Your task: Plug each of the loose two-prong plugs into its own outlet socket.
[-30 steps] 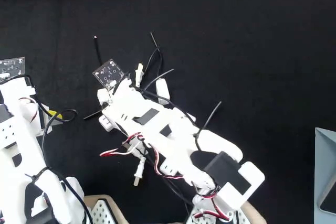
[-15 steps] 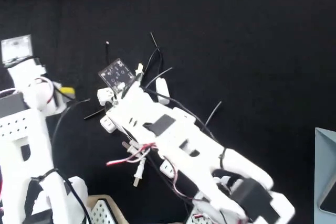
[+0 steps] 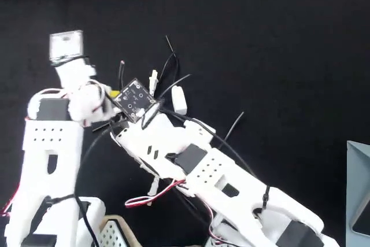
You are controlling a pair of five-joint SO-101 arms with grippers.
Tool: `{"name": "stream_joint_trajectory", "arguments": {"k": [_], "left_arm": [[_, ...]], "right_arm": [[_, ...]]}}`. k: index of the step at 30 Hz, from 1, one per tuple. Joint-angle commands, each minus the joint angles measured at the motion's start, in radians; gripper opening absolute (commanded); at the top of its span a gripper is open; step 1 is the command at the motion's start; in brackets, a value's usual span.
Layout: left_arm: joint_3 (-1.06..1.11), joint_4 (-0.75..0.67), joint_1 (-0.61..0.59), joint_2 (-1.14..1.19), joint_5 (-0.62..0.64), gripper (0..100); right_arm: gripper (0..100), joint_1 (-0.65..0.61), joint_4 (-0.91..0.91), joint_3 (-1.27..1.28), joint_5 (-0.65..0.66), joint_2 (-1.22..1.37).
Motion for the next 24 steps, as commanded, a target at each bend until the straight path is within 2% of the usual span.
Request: {"name": "stream_joint_trajectory", "arguments": {"k": [1,9,15,19,24], "left_arm": [[-0.039,0.025,0.050,-0.101,0.002,30],[0.044,0.026,0.050,-0.333,-0.002,30],[0.097,0.028,0.084,-0.396,-0.058,30],[0.111,0.058,0.148,-0.425,-0.063,30],[0.128,0.063,0.159,-0.466,-0.063,30]], "right_arm": [[1.1,0.032,0.005,-0.004,0.008,-0.005],[1.1,0.068,0.003,-0.004,0.008,0.001],[1.1,0.068,0.003,-0.004,0.005,0.001],[1.1,0.071,0.005,-0.004,0.003,0.001],[1.1,0.071,0.006,-0.004,0.003,0.001]]}}
